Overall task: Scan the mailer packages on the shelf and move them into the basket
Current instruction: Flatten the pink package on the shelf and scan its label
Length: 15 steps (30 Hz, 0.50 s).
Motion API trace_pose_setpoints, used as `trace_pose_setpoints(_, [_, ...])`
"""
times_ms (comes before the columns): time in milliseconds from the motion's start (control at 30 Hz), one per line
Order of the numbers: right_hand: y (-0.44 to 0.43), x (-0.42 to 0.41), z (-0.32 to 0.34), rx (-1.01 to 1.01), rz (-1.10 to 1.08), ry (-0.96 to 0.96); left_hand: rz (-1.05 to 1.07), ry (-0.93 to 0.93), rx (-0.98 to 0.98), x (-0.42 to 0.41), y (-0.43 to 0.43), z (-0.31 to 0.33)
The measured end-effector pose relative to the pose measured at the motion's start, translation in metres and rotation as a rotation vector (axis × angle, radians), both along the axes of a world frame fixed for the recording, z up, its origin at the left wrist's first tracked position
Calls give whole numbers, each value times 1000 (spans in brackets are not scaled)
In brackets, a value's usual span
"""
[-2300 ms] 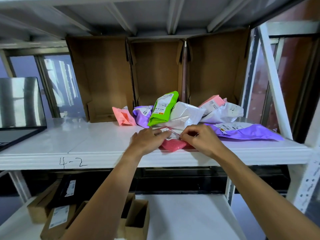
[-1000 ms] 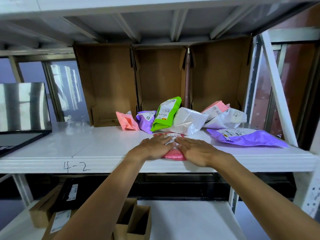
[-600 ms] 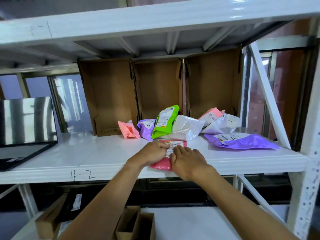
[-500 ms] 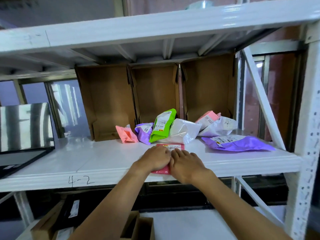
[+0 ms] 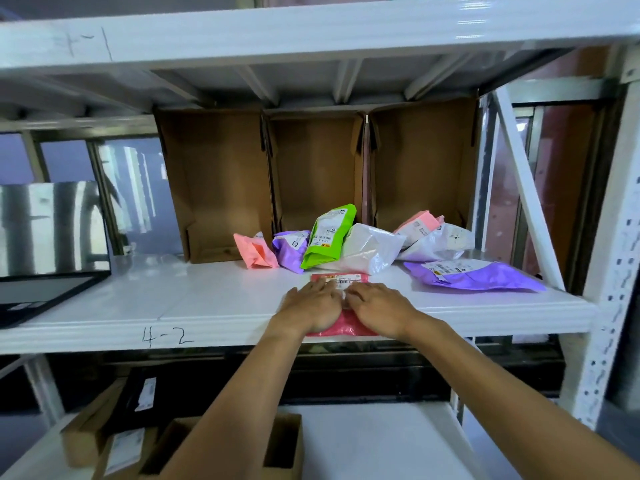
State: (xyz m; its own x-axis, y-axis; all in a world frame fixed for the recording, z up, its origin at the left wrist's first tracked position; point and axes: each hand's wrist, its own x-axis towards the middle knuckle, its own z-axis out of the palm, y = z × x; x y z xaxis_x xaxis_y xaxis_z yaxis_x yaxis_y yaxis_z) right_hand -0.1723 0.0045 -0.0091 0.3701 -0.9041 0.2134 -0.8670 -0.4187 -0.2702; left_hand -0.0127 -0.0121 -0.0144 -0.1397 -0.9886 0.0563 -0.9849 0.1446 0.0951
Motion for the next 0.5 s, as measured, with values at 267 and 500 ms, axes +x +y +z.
trace_pose_setpoints(267, [-19, 11, 7, -62, 8, -358, 44, 45, -39, -4, 6, 10])
trace_pose_setpoints(500, [-30, 19, 4, -20, 36, -10, 47, 124, -204, -3, -5, 7])
